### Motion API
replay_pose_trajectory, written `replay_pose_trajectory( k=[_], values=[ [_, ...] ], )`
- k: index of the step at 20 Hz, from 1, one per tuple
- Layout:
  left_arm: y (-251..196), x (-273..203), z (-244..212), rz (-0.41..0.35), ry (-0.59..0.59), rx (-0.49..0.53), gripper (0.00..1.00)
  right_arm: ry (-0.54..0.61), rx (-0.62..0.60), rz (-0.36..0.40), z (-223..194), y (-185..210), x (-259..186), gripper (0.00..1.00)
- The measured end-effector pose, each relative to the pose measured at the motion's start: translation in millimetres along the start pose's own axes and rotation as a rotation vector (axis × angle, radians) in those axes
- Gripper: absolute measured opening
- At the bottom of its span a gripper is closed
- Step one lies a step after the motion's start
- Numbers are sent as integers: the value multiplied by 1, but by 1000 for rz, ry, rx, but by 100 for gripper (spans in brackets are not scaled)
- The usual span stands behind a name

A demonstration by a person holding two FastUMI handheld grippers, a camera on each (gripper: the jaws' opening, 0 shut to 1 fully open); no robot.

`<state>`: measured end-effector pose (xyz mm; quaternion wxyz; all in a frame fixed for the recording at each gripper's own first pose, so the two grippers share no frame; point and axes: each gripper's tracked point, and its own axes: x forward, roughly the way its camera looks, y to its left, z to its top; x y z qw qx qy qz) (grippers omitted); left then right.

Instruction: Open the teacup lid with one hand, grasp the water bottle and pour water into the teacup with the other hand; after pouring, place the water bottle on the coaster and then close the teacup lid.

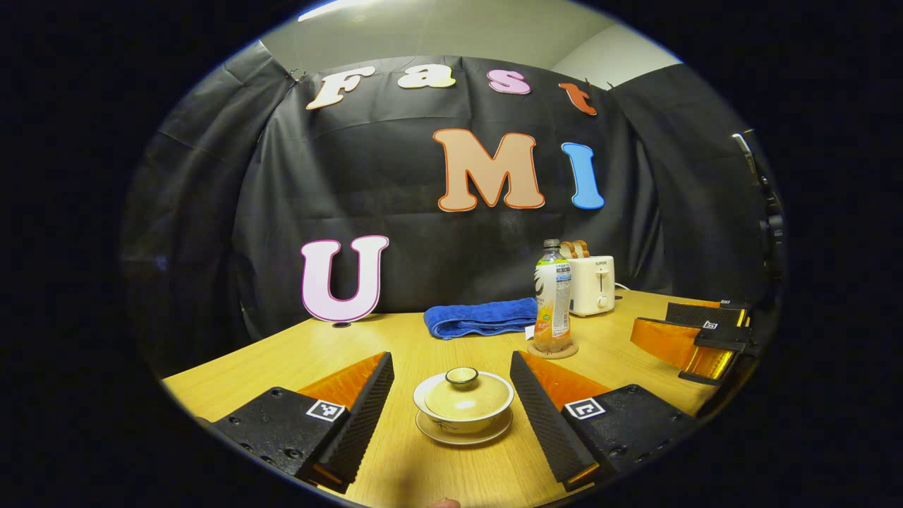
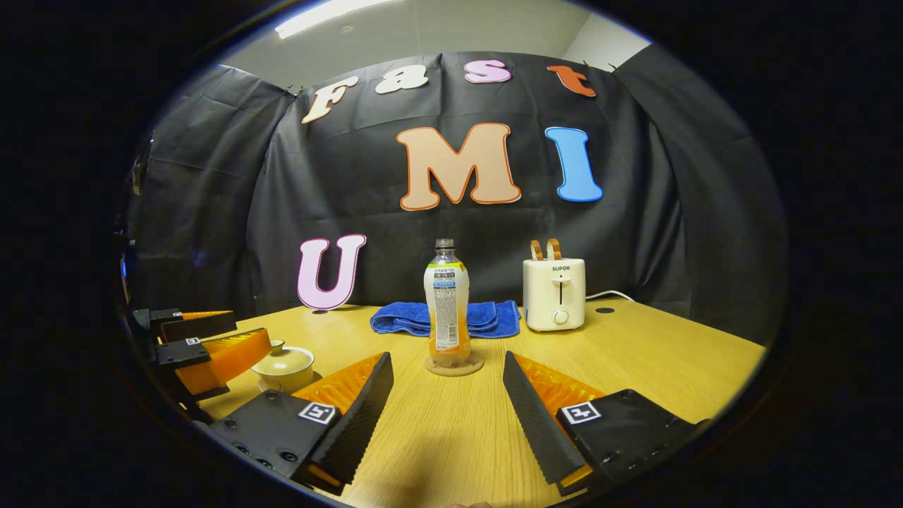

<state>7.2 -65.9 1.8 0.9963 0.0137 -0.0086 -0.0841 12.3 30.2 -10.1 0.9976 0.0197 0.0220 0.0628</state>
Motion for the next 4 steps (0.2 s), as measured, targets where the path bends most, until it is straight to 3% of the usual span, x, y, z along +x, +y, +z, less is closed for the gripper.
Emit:
replay_pose_trajectory(
  k=[4],
  values=[
    [1, -1, -1, 13, 3, -36, 96, -25, -15, -26, 3, -4, -4, 97]
  ],
)
